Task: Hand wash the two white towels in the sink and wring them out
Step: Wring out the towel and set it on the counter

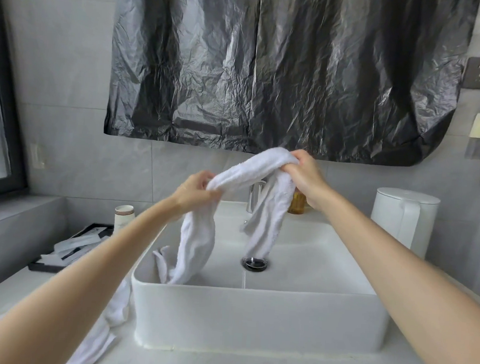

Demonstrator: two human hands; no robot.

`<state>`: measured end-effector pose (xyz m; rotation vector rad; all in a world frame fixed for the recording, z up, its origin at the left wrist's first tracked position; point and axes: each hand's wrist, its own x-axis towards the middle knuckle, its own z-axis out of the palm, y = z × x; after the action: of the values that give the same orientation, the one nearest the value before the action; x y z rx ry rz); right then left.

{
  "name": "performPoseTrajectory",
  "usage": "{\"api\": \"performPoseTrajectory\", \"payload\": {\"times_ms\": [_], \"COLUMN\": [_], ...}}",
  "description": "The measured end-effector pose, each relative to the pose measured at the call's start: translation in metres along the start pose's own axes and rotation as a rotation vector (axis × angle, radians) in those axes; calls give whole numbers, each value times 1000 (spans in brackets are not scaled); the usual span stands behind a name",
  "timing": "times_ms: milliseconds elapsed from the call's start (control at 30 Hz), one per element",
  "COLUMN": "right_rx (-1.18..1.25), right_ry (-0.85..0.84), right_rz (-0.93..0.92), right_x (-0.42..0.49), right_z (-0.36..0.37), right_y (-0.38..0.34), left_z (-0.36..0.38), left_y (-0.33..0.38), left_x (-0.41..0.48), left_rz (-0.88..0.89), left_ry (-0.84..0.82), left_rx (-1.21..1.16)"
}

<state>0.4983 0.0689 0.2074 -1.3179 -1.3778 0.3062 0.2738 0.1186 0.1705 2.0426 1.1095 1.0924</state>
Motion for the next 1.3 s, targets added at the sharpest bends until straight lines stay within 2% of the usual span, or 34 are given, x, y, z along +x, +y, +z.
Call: {"api": "performPoseTrajectory", "payload": {"times_ms": [100, 233, 333, 500, 633, 700, 800, 867, 933, 1000, 1133, 1233, 1300], "right_rx": [-21, 117, 177, 33, 145, 172, 240, 325, 437, 554, 749, 848, 805], "right_ry": [-84, -229, -357, -457, -596, -588, -459, -377, -366, -385, -434, -475, -486], "right_rz": [77, 169, 143, -45, 63, 55, 39, 62, 89, 117, 174, 200, 183], "right_x": [-6, -17, -15, -12, -15, -16, -15, -12, -10, -7, -1, 3, 3], "right_z": [11, 33, 41, 41, 31, 28, 27, 25, 24, 28, 46, 55, 54], "right_y": [18, 17, 0, -32, -37, -38, -36, -34, -35, -38, -43, -40, -37], "left_z": [-23, -34, -34, -24, -23, -23, -20, -17, -14, -10, -11, -25, -27], "left_y": [12, 37, 54, 58, 52, 54, 58, 57, 50, 41, 31, 34, 35], "left_x": [12, 21, 24, 24, 19, 16, 11, 10, 10, 10, 9, 14, 21], "left_rz": [-20, 44, 57, 90, 57, 45, 32, 59, 95, 102, 147, 170, 183], "left_ry": [71, 159, 242, 153, 139, 49, -105, -170, -203, -177, -13, -38, -64], "left_rx": [-192, -312, -381, -317, -356, -397, -510, -438, -289, -219, -216, -157, -29]}}
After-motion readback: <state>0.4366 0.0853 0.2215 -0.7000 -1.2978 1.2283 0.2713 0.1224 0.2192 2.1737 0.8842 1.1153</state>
